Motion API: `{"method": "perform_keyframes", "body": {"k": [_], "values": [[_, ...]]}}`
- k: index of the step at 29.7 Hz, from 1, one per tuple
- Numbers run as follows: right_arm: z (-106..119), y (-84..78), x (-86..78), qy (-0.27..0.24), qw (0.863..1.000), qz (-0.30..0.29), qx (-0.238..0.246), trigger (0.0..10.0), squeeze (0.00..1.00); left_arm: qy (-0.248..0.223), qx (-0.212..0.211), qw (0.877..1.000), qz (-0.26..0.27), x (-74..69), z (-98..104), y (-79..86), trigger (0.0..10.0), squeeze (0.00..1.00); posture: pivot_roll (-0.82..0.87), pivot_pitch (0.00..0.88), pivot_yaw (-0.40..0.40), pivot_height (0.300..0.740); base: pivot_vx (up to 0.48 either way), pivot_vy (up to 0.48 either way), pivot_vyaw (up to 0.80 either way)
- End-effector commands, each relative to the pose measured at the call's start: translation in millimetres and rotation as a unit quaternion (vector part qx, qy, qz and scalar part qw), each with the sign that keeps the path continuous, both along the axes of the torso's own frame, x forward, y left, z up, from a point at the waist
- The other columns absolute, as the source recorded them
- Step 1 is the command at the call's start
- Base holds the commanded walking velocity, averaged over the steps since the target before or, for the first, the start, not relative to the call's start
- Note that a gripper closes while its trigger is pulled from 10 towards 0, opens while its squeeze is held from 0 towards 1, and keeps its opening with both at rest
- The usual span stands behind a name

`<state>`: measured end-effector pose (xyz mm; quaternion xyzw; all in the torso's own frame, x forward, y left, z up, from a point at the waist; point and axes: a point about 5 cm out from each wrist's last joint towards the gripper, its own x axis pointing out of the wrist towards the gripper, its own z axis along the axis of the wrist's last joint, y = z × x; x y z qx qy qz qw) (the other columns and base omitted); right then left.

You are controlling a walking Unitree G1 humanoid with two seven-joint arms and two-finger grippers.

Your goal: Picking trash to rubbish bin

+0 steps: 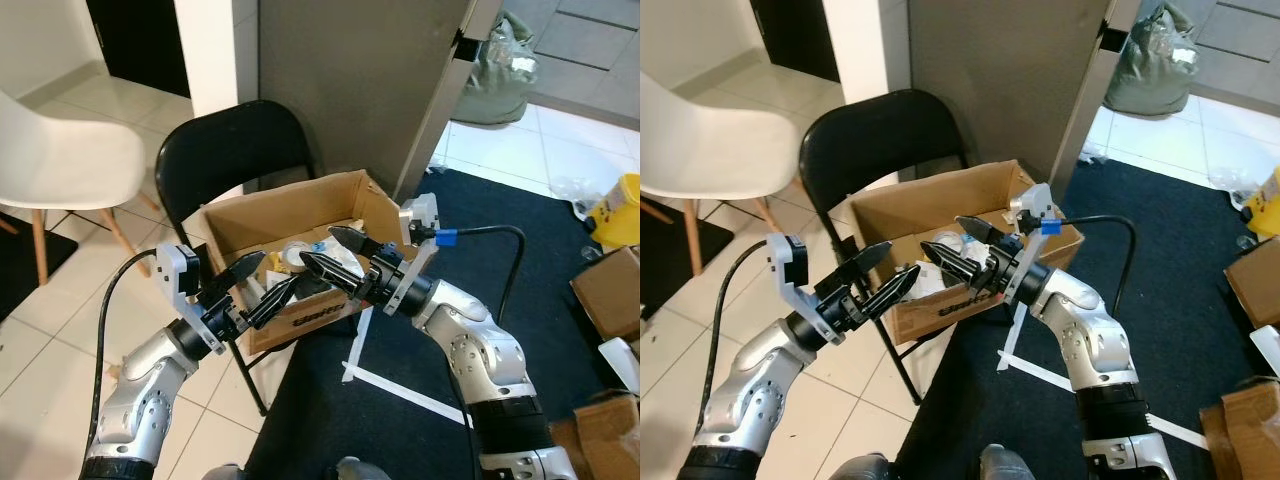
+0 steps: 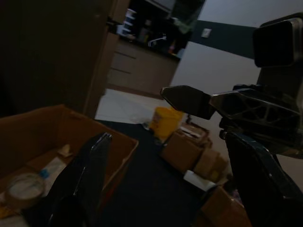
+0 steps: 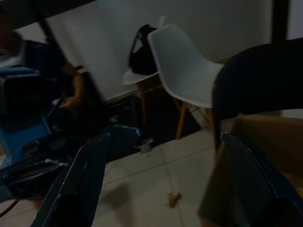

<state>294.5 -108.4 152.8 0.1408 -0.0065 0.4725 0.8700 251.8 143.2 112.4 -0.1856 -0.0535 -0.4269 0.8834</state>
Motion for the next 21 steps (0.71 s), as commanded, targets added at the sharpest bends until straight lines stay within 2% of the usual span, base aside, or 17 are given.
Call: {"method": "perform_keyframes", "body": {"k": [1,21], "values": [[-1.2,-3.2,-0.3,0.004,1.000,-0.004,-0.006,10.0,0.00,0.009,0.004,1.000,-0.005,-1.4,-3.8,-2.6,10.0,0.00,0.04,0.000,-0.039,0.740,-0.300,0.000,0.00],[-1.2,-3.3,1.0,0.009,1.000,-0.007,-0.011,10.0,0.00,0.008,0.003,1.000,-0.007,-1.2,-3.3,-3.6,10.0,0.00,0.04,0.000,-0.037,0.740,-0.304,0.000,0.00]]}}
